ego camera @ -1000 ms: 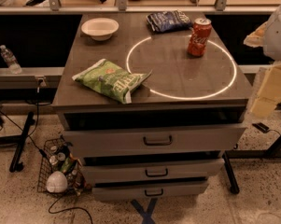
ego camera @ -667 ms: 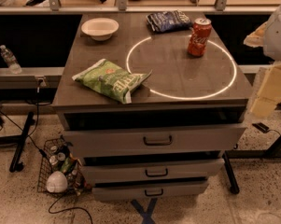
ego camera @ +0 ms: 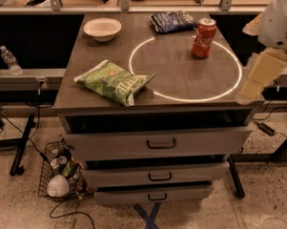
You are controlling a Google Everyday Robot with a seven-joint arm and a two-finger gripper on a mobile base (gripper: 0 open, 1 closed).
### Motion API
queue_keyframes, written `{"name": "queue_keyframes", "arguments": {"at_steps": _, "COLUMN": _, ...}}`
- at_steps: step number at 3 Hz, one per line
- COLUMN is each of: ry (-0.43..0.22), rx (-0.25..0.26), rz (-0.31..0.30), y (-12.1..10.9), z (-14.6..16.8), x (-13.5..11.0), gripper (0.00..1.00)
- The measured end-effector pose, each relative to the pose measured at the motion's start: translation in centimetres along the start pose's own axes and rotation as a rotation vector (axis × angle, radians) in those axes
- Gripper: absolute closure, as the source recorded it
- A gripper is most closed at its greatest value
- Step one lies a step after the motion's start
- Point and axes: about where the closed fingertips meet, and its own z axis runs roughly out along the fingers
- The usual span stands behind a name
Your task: Move coke can near green jalapeno chip bag
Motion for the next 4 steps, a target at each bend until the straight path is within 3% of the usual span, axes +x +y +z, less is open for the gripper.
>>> {"name": "queue_keyframes", "arguments": {"at_steps": 3, "ry": -0.187, "rx": 0.231, "rz": 0.139, "y": -17.9, "z": 5.4, "x": -1.2, "gripper": 0.00}}
{"name": "queue_keyframes", "arguments": {"at_steps": 4, "ry": -0.191, "rx": 0.234, "rz": 0.140, "y": -18.3, "z": 5.5, "x": -1.2, "gripper": 0.00}}
